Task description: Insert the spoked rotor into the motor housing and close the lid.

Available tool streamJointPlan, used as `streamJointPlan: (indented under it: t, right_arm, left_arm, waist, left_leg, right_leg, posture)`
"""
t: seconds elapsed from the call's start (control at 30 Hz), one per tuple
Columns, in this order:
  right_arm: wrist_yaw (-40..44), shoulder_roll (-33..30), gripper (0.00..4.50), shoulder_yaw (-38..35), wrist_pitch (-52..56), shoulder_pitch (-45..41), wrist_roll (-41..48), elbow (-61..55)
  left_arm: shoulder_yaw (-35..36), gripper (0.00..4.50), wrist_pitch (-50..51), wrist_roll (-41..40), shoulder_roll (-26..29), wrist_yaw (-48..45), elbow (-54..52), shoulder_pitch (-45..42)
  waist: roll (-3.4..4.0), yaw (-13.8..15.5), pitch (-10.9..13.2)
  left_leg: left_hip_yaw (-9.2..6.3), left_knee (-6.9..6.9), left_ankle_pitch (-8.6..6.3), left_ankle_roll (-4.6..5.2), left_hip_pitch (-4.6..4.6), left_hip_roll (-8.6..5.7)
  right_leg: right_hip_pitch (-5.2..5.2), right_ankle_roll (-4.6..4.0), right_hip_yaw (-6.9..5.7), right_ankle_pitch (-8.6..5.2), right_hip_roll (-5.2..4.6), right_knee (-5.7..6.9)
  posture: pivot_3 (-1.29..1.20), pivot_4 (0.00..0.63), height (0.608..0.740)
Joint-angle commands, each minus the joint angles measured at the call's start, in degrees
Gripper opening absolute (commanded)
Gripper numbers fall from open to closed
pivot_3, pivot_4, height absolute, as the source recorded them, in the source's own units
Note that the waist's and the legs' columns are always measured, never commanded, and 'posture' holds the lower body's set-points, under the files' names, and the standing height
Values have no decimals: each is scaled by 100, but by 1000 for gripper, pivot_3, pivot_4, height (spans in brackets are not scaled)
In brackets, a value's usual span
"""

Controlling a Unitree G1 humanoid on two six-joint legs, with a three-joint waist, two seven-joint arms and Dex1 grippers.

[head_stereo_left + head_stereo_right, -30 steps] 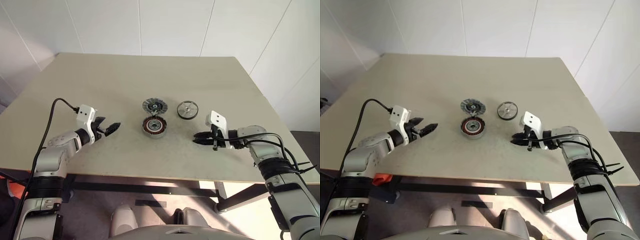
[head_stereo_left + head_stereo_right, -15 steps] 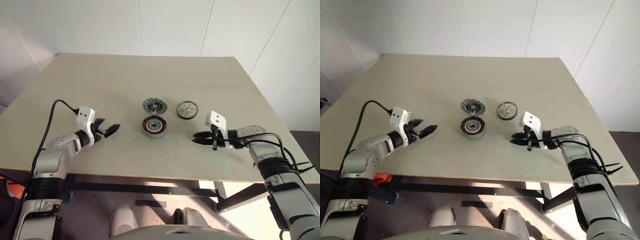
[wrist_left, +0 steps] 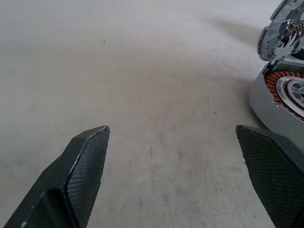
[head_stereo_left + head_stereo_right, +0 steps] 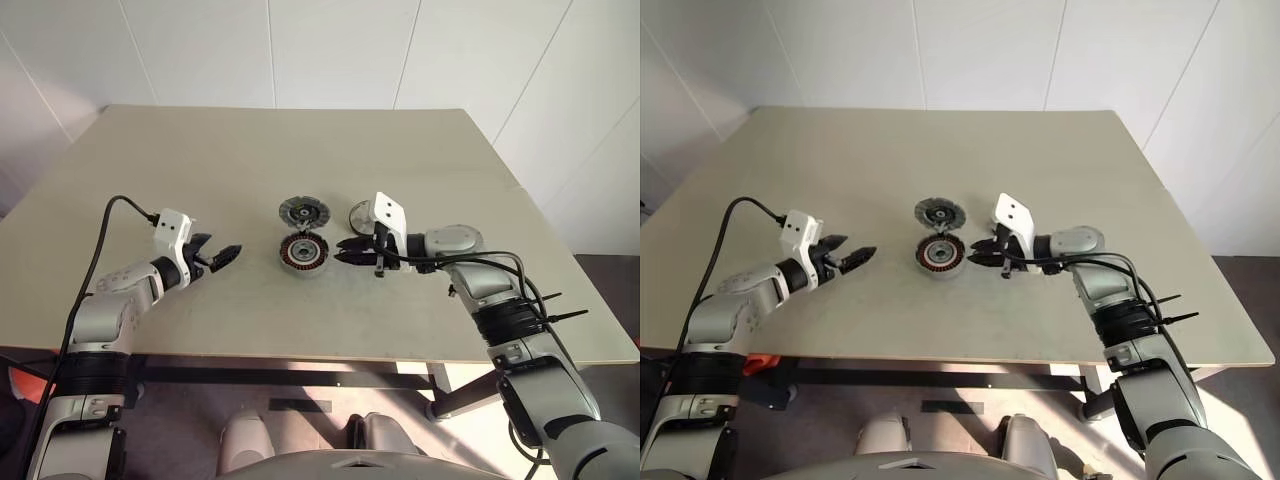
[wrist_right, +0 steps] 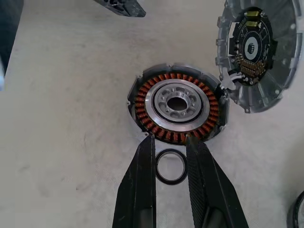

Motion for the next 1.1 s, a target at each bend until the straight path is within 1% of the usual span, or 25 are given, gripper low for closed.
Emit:
streamJointPlan:
  t: [0.03, 0.23, 0.43, 0.73, 0.9, 1.1]
  right_arm:
    - [-359, 374, 584, 153, 5, -369, -133, 48]
    - [-495, 793, 584, 344, -120, -724, -256, 455]
    - [-801, 1231, 584, 297, -406, -1192, -420, 1733]
    - [-886, 1343, 584, 229, -704, -1447, -537, 2450]
    - [-816, 1344, 584, 194, -709, -1467, -533, 2484]
    - [-858, 1392, 2638, 159, -908, -1373, -536, 2316]
  left_arm:
    - [23, 4500, -82, -11, -23, 24, -193, -29]
    - [65, 4500, -73, -21, -17, 49, -303, 64]
    - [76, 4500, -24, -42, -27, 104, -421, 143]
    - [124, 4500, 28, -62, 11, 134, -464, 146]
    - [127, 4500, 12, -55, 22, 143, -416, 108]
    - [117, 4500, -26, -37, 30, 128, -363, 83]
  waist:
    - [0, -19, 0]
    - [1, -10, 1]
    - [1, -14, 1]
    - [2, -14, 2]
    - [2, -14, 2]
    - [2, -13, 2]
  left_leg:
    - [0, 0, 2, -3, 3, 1]
    - [-1, -1, 4, -7, 1, 0]
    - [-1, -3, 4, -8, 1, 1]
    - [-1, -4, 5, -9, 0, 2]
    - [-1, -4, 5, -9, 1, 2]
    - [-1, -4, 5, -9, 1, 2]
  right_leg:
    - [0, 0, 0, 0, 0, 4]
    - [-2, 0, 0, 0, 0, 7]
    - [-4, 0, -1, 0, 1, 8]
    - [-4, 0, -3, 0, 1, 8]
    - [-4, 0, -3, 0, 1, 10]
    - [-4, 0, -3, 0, 1, 10]
  posture:
    - [0, 0, 740]
    - [0, 0, 740]
    - [0, 0, 740]
    - [0, 0, 740]
    - [0, 0, 740]
    - [0, 0, 740]
